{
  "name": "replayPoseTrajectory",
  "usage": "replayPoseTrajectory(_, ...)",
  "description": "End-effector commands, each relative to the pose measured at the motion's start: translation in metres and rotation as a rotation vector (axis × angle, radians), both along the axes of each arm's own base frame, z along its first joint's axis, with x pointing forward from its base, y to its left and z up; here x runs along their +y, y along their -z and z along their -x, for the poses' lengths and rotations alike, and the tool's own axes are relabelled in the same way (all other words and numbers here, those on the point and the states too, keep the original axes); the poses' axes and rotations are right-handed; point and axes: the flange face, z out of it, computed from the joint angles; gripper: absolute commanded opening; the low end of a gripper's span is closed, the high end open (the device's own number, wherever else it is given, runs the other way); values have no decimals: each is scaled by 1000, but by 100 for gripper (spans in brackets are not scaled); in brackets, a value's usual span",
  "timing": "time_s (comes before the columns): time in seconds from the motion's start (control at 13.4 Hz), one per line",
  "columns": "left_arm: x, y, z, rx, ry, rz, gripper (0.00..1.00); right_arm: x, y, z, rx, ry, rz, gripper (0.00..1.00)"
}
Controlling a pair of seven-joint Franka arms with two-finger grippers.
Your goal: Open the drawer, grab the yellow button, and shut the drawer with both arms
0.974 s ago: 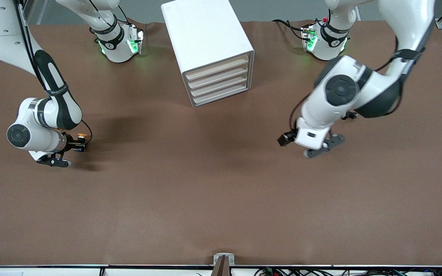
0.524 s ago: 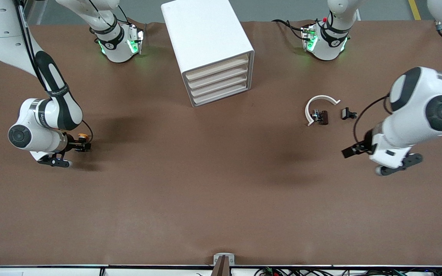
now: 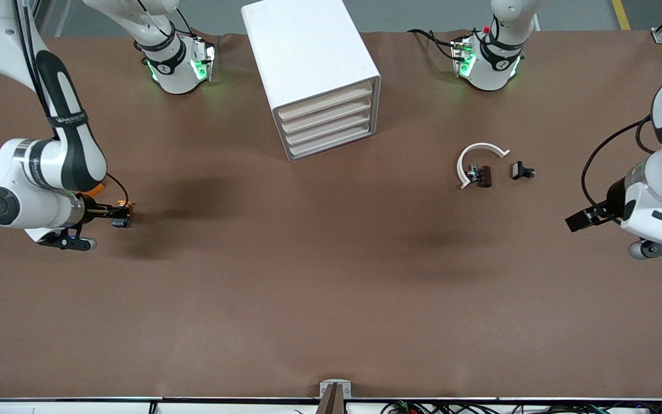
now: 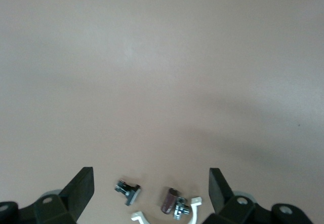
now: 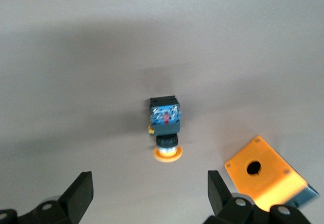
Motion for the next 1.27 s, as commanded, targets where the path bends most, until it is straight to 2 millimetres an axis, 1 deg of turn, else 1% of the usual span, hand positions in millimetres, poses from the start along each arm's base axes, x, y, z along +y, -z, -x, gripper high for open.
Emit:
replayPoseTrajectory(0.0,5,-45,22,-9,88,-41,100,28,-71,10,-25,-26,21,100)
replayPoseTrajectory(0.07,7,-57,30,-6,87,-8,100,36,-98,18,-32,-37,23,100)
replayPoseTrajectory(0.22,-4,-84,50,-21,62,40,100,48,-155,33,-70,-50,25,100)
replayPoseTrajectory(0.3,-10,-95,60,-22,55,57,100,54,-175,36,-75,-58,26,100)
replayPoseTrajectory(0.45,-19,-108,83,-13,57,103,100,54,-211,38,-60,-53,25,100)
replayPoseTrajectory(0.6,-24,-113,101,-15,74,124,100,54,-241,40,-50,-55,21,100)
replayPoseTrajectory(0.67,-30,-115,109,-16,84,120,100,55,-255,41,-54,-51,18,100)
replayPoseTrajectory(0.75,-33,-115,119,-14,90,117,100,55,-278,43,-66,-45,11,100)
replayPoseTrajectory(0.9,-35,-112,136,-21,96,112,100,58,-314,47,-84,-35,-18,100)
replayPoseTrajectory(0.97,-37,-110,142,-29,104,109,100,58,-327,49,-92,-33,-23,100)
replayPoseTrajectory(1.05,-34,-109,146,-29,123,107,100,58,-341,50,-109,-32,-23,100)
replayPoseTrajectory(1.2,-15,-112,147,-28,176,108,100,54,-354,53,-124,-24,-27,100)
